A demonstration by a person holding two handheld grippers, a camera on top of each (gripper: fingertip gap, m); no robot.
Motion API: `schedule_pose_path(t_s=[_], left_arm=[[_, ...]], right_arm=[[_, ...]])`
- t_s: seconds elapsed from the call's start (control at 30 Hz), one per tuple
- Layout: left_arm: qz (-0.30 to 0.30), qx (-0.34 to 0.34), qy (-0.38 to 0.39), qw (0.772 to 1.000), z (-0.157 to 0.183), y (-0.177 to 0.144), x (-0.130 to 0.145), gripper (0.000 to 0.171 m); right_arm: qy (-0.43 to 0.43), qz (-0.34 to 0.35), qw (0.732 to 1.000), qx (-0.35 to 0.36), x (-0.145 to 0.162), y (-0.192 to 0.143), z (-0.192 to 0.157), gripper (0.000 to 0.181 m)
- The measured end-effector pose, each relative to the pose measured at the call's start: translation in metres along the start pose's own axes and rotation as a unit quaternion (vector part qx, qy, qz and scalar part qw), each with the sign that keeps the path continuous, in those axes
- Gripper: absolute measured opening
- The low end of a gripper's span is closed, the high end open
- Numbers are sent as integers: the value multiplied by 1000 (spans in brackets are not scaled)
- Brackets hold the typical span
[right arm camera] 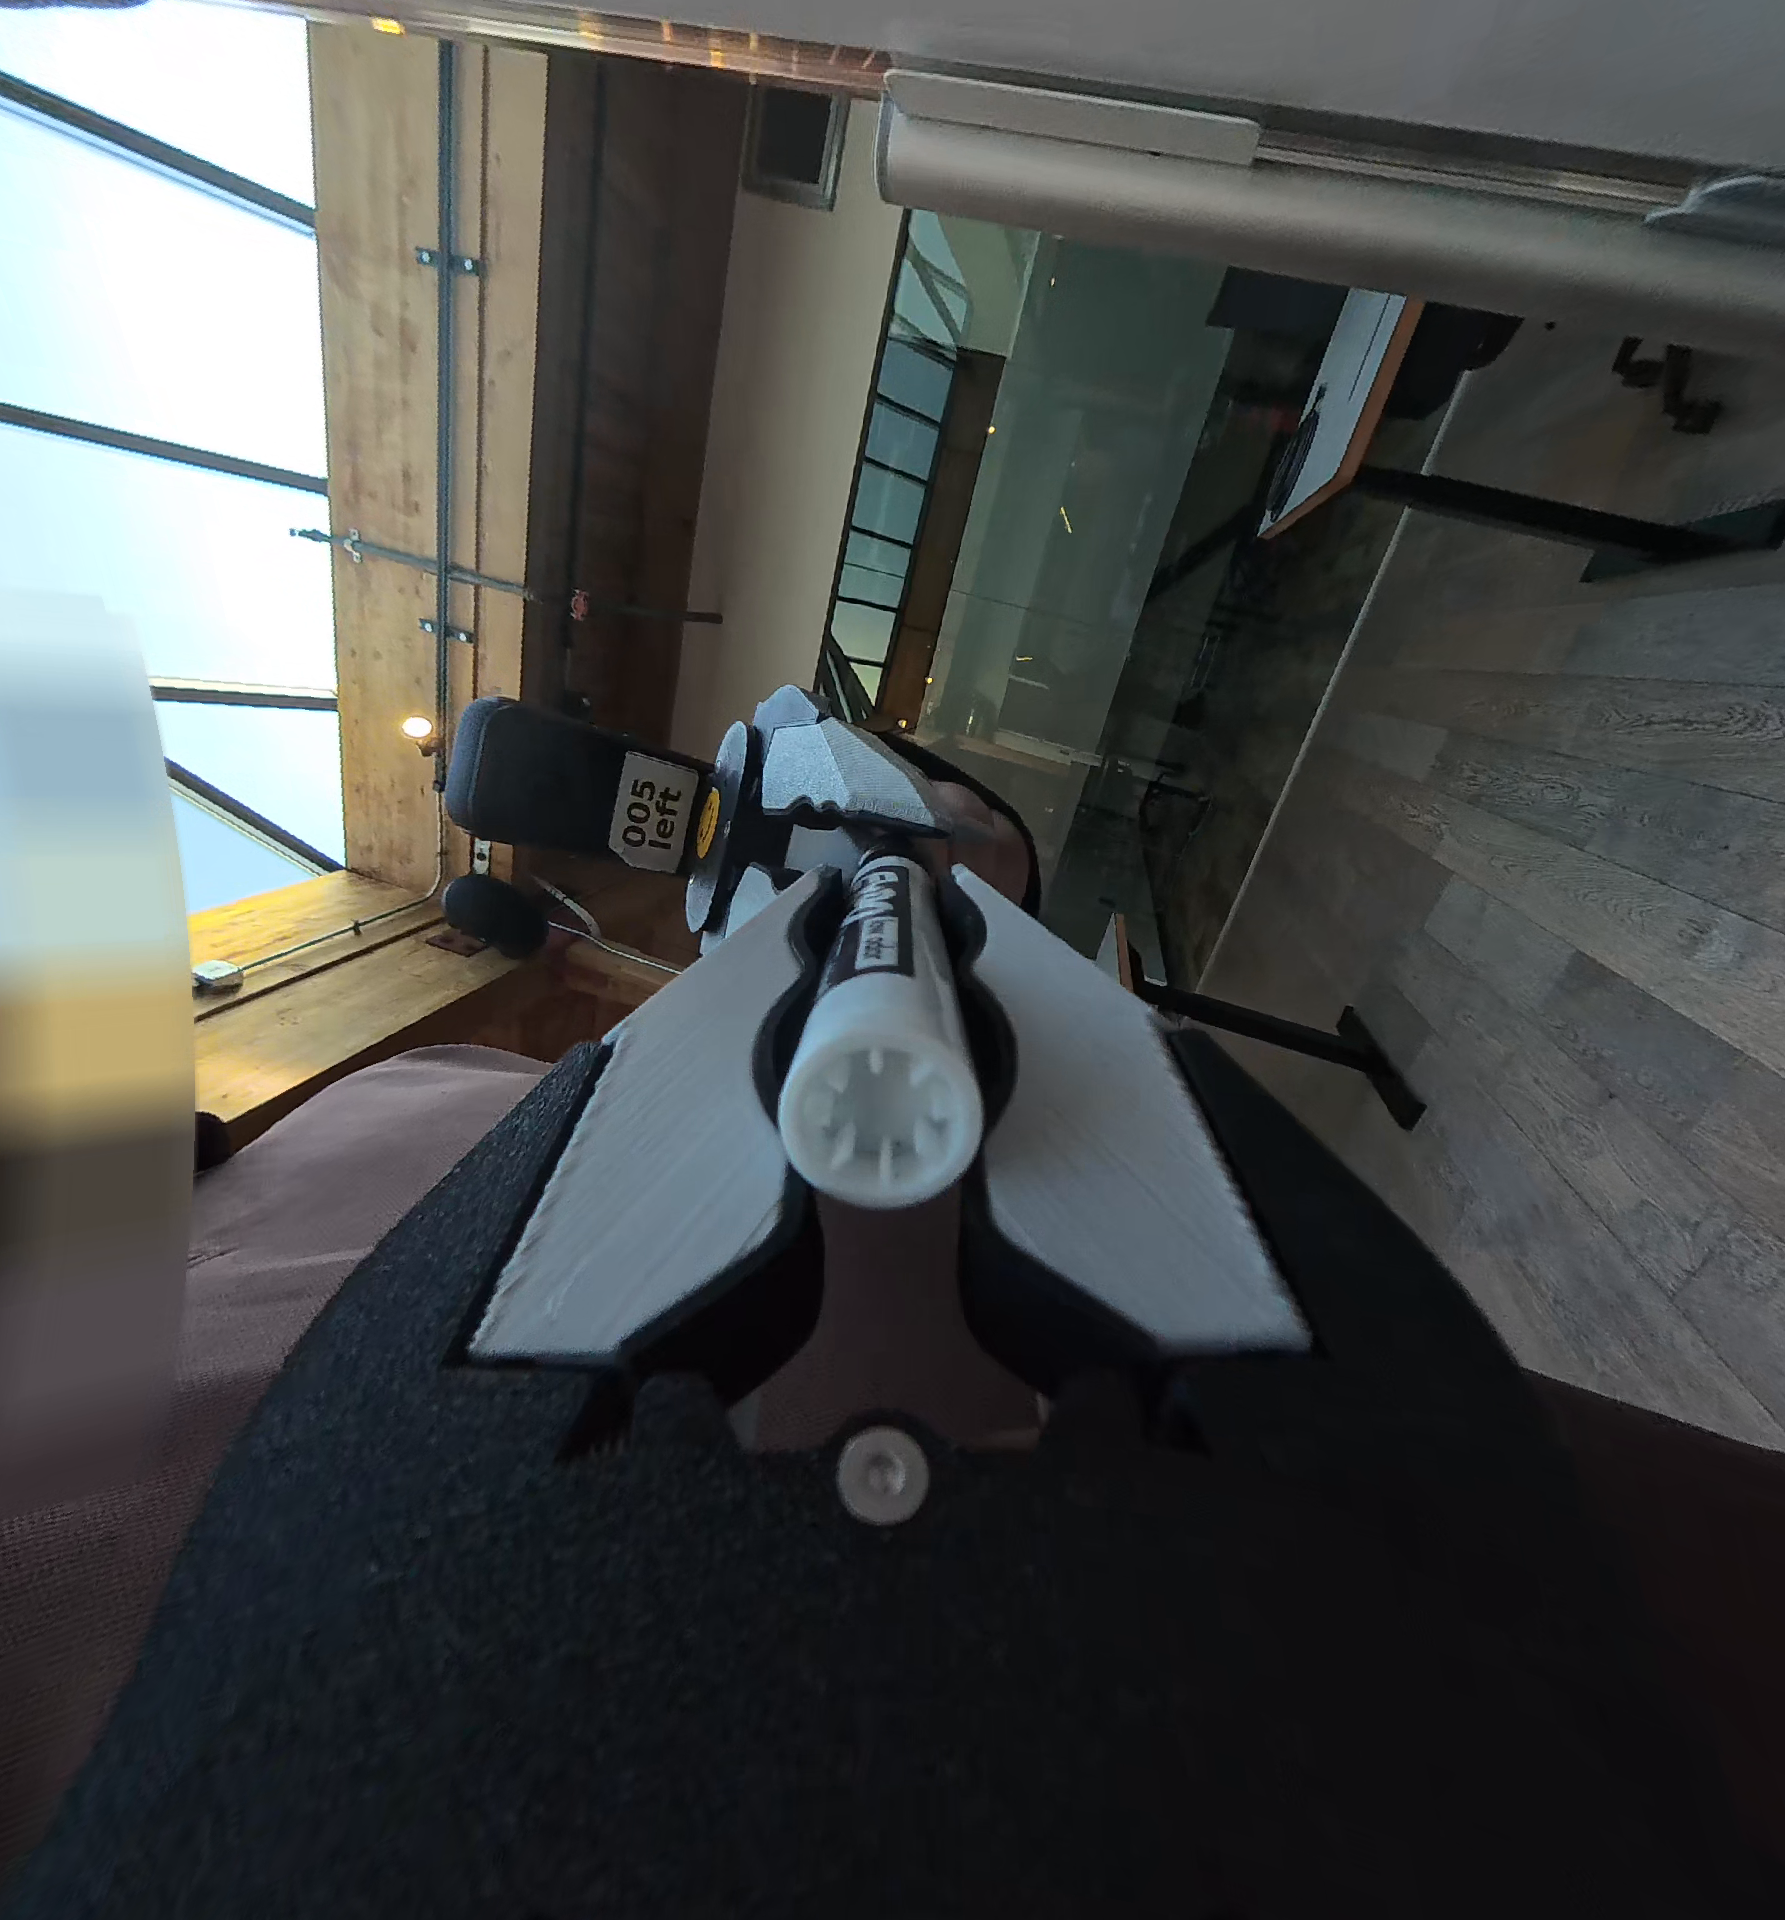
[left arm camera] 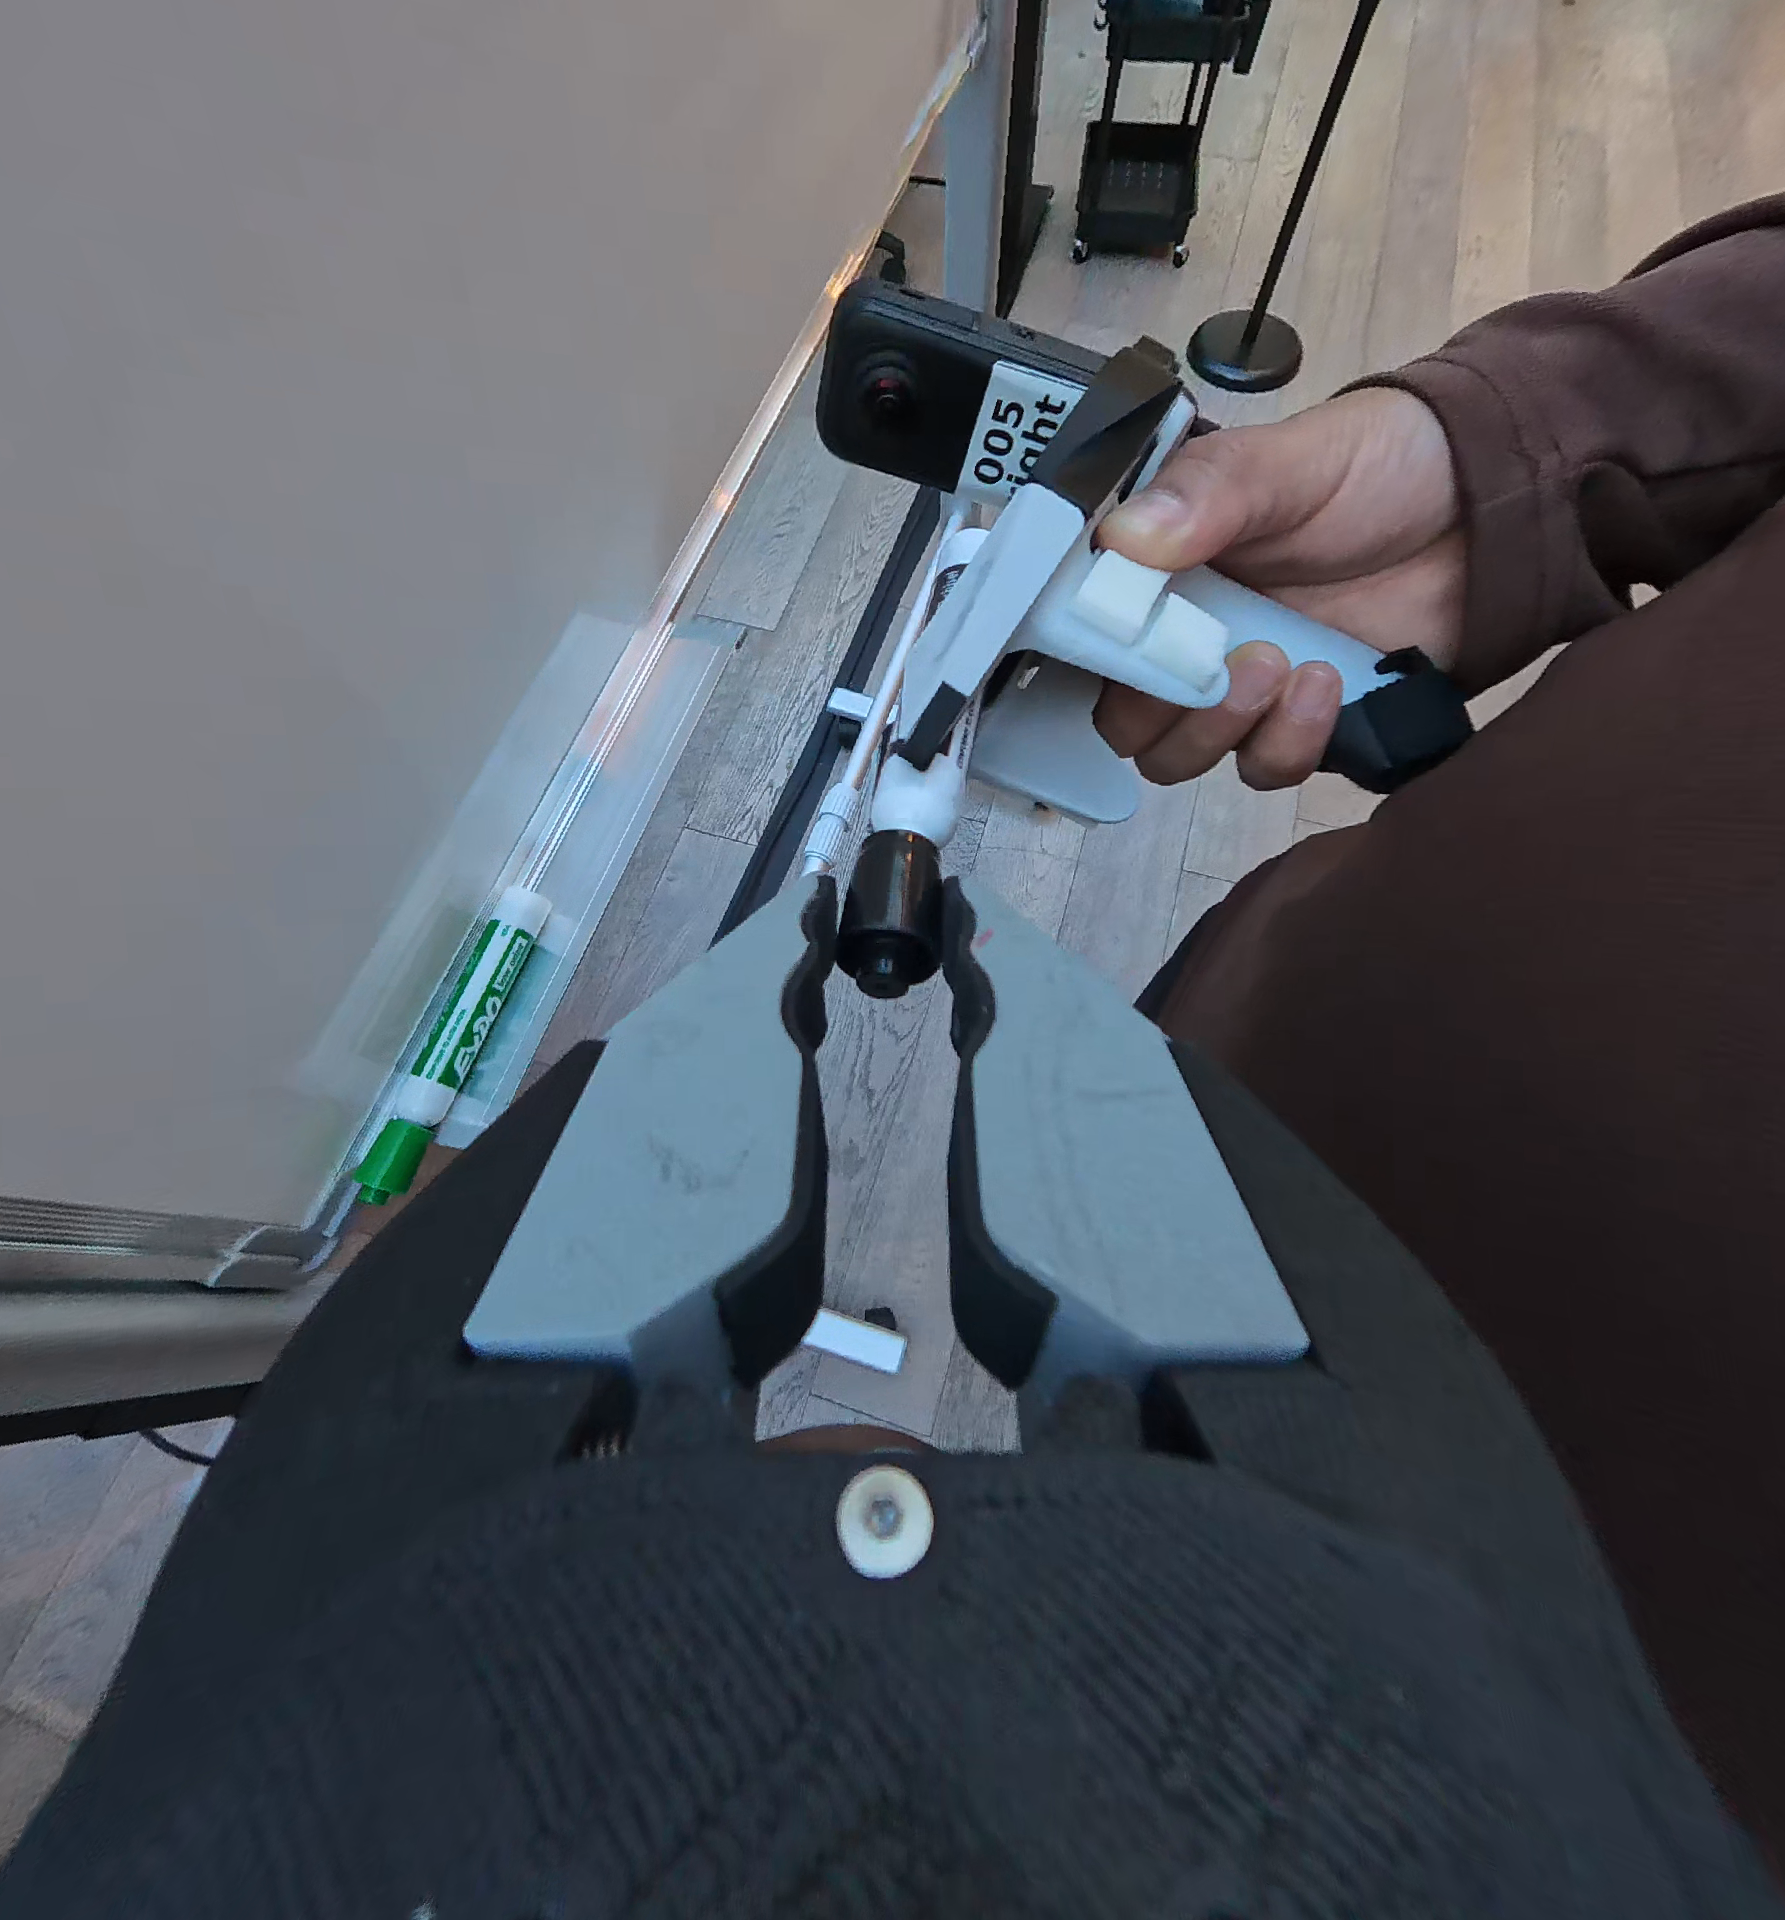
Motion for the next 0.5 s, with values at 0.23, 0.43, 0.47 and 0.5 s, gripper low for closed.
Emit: schedule_pose_path(t_s=[0.23,0.43,0.47,0.5], left_arm=[[50,74,-159,983,7,3,-4,15],[106,156,-257,948,32,28,-8,15],[111,138,-245,953,28,25,-8,16],[109,121,-226,960,26,22,-7,16]], right_arm=[[-167,-40,985,20,-10,1,-32,18],[-332,-98,938,33,2,33,-64,16],[-313,-79,946,28,-4,30,-64,17],[-296,-66,953,27,-9,24,-62,17]])
Point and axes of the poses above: each gripper's, where its closed fingertips meet, y out along the fingers, x out of its underside, z = x × y across the jaws, the point moved 8 cm from there along -y, back along the fingers, and after that the axes turned 7 degrees about z, right-handed, at the moved point
